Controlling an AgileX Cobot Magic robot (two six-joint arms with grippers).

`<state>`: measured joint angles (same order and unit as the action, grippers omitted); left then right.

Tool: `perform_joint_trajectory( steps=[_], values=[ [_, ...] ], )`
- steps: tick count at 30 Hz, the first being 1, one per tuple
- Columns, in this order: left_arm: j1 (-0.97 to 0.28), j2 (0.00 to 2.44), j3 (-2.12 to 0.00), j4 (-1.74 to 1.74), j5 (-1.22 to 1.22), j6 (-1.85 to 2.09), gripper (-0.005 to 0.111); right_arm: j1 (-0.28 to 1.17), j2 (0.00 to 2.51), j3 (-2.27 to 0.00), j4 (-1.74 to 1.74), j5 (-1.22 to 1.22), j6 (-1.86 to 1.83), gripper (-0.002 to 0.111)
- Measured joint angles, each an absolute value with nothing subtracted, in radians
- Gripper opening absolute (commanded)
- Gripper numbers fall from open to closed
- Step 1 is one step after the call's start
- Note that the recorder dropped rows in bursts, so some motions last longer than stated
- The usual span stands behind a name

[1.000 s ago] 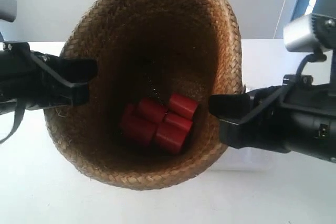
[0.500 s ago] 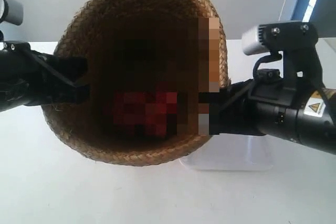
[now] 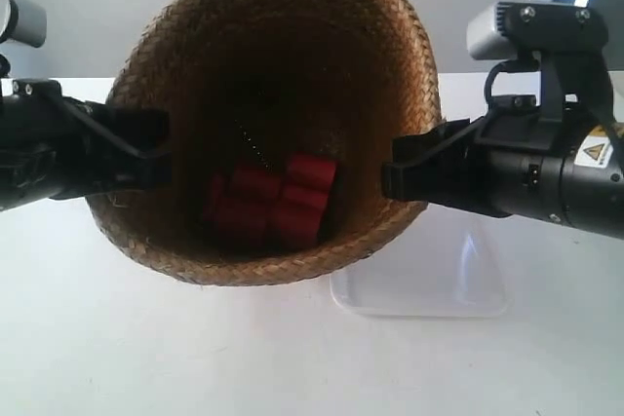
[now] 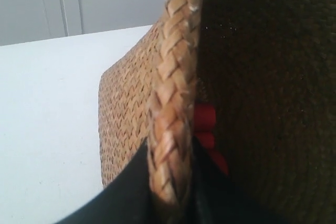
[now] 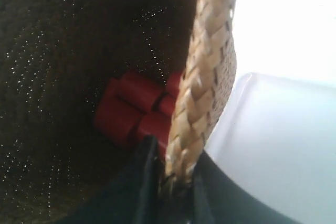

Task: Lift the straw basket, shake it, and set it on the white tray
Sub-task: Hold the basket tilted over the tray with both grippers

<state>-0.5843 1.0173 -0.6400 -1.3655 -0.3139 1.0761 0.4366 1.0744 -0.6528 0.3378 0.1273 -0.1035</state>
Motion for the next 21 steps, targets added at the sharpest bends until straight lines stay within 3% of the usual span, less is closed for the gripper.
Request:
perform_joint_trajectory(
  steps=[5,9,16,21],
  values=[
    [-0.584,1.017,-0.64,-1.331,-0.354,1.024,0.0,0.435,1.076,-0.654,0.341,0.127,-0.097,0.0],
    [-0.581,1.021,-0.669,-1.221,-0.24,1.011,0.0,0.432,1.07,-0.654,0.341,0.146,-0.097,0.0],
    [-0.316,1.089,-0.746,-1.22,0.137,1.008,0.0,0.429,1.069,-0.654,0.363,0.176,-0.09,0.0],
    [-0.292,1.089,-0.748,-1.222,0.178,1.008,0.0,0.429,1.069,-0.654,0.368,0.178,-0.09,0.0]
  ],
)
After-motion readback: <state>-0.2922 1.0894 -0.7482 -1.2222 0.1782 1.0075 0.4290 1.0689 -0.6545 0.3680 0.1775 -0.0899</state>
